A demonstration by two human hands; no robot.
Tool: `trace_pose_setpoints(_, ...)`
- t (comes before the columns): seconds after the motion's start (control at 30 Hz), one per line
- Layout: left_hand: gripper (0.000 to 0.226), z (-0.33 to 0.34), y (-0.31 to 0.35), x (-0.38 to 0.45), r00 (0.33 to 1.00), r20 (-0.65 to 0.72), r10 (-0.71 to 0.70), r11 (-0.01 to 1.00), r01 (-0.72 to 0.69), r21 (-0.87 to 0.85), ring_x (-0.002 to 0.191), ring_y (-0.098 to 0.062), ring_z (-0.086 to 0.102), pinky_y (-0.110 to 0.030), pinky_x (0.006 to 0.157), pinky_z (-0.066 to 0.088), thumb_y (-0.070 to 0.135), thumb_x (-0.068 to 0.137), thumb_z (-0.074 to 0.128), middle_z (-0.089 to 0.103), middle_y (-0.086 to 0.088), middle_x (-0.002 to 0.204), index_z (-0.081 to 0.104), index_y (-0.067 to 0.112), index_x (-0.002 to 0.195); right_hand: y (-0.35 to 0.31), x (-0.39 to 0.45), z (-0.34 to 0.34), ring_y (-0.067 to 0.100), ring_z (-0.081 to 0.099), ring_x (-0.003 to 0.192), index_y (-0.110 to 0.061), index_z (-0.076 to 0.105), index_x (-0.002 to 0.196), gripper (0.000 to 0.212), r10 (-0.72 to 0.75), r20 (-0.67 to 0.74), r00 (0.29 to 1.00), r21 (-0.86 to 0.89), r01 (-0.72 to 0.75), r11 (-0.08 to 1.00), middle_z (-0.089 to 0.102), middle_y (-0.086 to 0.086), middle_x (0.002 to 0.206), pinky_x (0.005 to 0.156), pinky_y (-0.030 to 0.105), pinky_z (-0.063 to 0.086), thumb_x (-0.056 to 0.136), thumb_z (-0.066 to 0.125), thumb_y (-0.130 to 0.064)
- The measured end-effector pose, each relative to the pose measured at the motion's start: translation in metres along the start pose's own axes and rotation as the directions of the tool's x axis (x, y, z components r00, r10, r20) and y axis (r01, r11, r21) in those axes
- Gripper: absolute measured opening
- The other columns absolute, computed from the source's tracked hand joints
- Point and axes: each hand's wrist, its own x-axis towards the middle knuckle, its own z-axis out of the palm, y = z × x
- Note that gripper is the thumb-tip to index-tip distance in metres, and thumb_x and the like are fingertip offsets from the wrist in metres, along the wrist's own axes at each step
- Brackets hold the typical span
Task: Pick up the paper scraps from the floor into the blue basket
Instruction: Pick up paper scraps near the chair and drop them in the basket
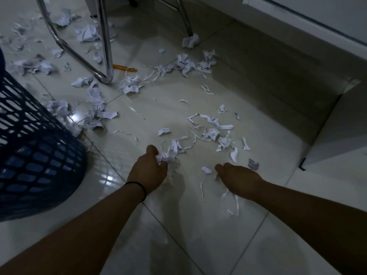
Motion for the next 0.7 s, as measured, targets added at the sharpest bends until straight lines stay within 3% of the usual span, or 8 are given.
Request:
trace_pose_setpoints(0.1,0.044,0.000,-0.001,0.002,0.998,0.026,0.065,0.996,-0.066,0.053,0.094,-0.034,0.062,-0.031,0.077,0.047,0.016,0.085,0.055,0.066,-0.016,0.106,0.046,0.016,0.127,0.008,0.002,-0.010,0.031,0.059,0.098,-0.017,0.031,0.141,0.054,0.088,-0.050,0.995,0.153,-0.079,0.985,0.050,0.013,0.117,0.069,0.031,0.040,0.089,0.042,-0.007)
trace_pose_setpoints(0.2,0.016,-0.001,0.003,0.002,0.995,-0.035,0.089,0.995,-0.087,0.049,0.084,-0.032,0.063,-0.028,0.071,0.045,0.015,0.083,0.053,0.069,-0.014,0.087,0.066,0.010,0.093,0.013,-0.004,-0.018,0.030,0.059,0.099,-0.021,0.046,0.129,0.038,0.160,-0.135,0.978,0.254,-0.122,0.960,0.055,0.011,0.114,0.077,0.033,0.043,0.092,0.040,-0.014)
trace_pose_setpoints(0.33,0.023,0.002,0.012,0.001,0.996,-0.056,0.064,0.998,-0.063,0.032,0.066,-0.027,0.056,-0.028,0.057,0.036,0.029,0.082,0.053,0.055,-0.002,0.060,0.055,0.012,0.067,0.019,-0.024,-0.014,0.026,0.062,0.089,-0.020,0.055,0.105,0.023,0.153,-0.290,0.945,0.249,-0.080,0.965,0.061,0.006,0.100,0.069,0.032,0.043,0.093,0.039,-0.031)
trace_pose_setpoints(0.4,0.028,0.005,0.017,0.001,0.996,-0.069,0.053,0.998,-0.051,0.033,0.062,-0.023,0.051,-0.028,0.053,0.031,0.035,0.080,0.057,0.051,0.001,0.059,0.051,0.012,0.066,0.022,-0.032,-0.011,0.023,0.061,0.084,-0.023,0.051,0.103,0.040,0.106,-0.291,0.951,0.279,-0.022,0.960,0.057,0.003,0.098,0.065,0.029,0.040,0.088,0.038,-0.058)
trace_pose_setpoints(0.5,0.029,0.011,0.024,0.002,0.997,-0.036,0.074,0.997,-0.073,0.032,0.062,-0.019,0.050,-0.025,0.050,0.030,0.038,0.075,0.064,0.051,0.000,0.067,0.050,0.013,0.073,0.022,-0.045,0.002,0.019,0.053,0.102,-0.027,0.035,0.125,0.087,-0.018,-0.021,1.000,0.180,0.022,0.984,0.045,0.001,0.122,0.074,0.029,0.043,0.063,0.038,-0.088)
trace_pose_setpoints(0.57,0.033,0.015,0.027,0.002,0.993,0.059,0.098,0.995,-0.099,0.015,0.070,-0.019,0.051,-0.024,0.056,0.034,0.034,0.069,0.073,0.053,-0.001,0.078,0.051,0.013,0.082,0.021,-0.048,0.014,0.023,0.048,0.112,-0.022,0.029,0.133,0.092,-0.055,0.131,0.990,0.113,0.040,0.993,0.037,0.005,0.132,0.085,0.033,0.045,0.065,0.050,-0.080)
trace_pose_setpoints(0.63,0.040,0.020,0.029,0.000,0.984,0.128,0.124,0.991,-0.128,0.027,0.076,-0.019,0.049,-0.022,0.061,0.034,0.026,0.066,0.077,0.052,-0.001,0.085,0.052,0.012,0.094,0.021,-0.047,0.019,0.025,0.052,0.107,-0.019,0.038,0.126,0.064,-0.060,0.118,0.991,0.115,0.046,0.992,0.044,0.007,0.127,0.084,0.034,0.045,0.081,0.050,-0.063)
trace_pose_setpoints(0.7,0.033,0.025,0.032,-0.004,0.982,0.109,0.153,0.986,-0.159,0.054,0.078,-0.021,0.050,-0.022,0.061,0.030,0.015,0.071,0.070,0.049,-0.003,0.087,0.053,0.010,0.099,0.018,-0.045,0.021,0.027,0.057,0.100,-0.015,0.046,0.115,0.034,-0.121,0.093,0.988,0.064,0.115,0.991,0.052,0.010,0.119,0.081,0.034,0.045,0.097,0.037,-0.042)
